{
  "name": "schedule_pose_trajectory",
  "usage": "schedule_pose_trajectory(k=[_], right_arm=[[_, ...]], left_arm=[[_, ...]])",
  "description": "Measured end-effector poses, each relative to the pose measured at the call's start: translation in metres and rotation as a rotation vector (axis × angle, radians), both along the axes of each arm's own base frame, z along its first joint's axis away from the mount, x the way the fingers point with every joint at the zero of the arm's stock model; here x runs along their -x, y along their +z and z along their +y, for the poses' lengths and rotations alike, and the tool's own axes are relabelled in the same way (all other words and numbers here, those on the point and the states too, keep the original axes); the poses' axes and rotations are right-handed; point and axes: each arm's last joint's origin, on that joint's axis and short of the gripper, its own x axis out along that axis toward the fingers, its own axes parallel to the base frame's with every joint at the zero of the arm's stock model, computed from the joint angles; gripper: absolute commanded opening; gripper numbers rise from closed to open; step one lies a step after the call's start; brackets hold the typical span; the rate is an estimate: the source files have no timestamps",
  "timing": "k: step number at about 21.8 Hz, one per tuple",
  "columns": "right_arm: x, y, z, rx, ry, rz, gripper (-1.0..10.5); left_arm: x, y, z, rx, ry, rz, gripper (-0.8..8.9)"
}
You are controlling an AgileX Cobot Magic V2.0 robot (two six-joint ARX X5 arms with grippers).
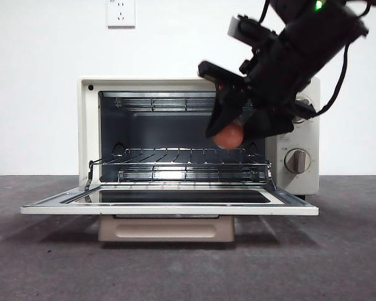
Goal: Eggoven
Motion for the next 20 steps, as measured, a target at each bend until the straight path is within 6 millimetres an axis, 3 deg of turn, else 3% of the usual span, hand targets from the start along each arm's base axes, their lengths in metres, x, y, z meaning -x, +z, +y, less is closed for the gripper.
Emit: schedule_pose_trajectory(k=[6, 20], right_arm=[[-0.012, -0.013, -0.001, -0.003, -0.025, -0.002, 0.0], [-0.014, -0.016, -0.001, 0.007, -0.046, -0.007, 0.0]], left_arm=[[0.017, 0.005, 0.007, 0.022, 0.000, -0.051, 0.06], [0.019, 0.003, 0.008, 0.009, 0.000, -0.020, 0.06]])
